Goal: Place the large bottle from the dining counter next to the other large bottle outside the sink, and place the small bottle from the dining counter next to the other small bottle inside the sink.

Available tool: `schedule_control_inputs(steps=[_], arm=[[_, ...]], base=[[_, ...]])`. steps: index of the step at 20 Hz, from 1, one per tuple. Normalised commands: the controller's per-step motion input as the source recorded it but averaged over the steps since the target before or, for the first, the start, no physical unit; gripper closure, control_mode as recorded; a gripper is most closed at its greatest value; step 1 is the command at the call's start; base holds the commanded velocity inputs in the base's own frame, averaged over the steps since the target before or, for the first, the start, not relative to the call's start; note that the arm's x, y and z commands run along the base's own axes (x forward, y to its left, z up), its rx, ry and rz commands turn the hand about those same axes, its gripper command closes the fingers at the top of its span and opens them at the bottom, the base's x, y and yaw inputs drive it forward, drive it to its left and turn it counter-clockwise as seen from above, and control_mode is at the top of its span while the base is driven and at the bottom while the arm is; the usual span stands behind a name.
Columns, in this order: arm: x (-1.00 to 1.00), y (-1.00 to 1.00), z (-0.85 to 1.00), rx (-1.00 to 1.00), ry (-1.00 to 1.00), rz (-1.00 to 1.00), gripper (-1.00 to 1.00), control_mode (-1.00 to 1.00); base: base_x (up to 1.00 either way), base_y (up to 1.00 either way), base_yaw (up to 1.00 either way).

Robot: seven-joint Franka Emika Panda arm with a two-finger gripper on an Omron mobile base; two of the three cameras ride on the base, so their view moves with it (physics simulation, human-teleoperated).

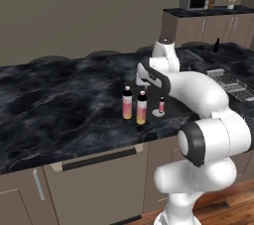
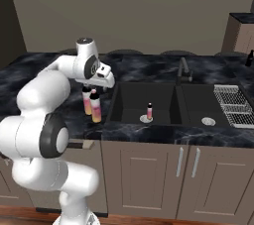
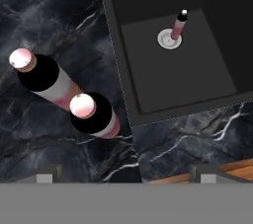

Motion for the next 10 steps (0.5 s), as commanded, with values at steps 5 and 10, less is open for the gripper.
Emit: schedule_control_inputs(steps=[5,10], arm=[[-0.29,-0.03,-0.17,0.00,-0.01,0.17,-1.00,-1.00],[-0.43,-0.03,0.00,0.00,-0.03,0.09,-1.00,-1.00]], base=[[0.00,0.00,0.00],[0.00,0.00,0.00]])
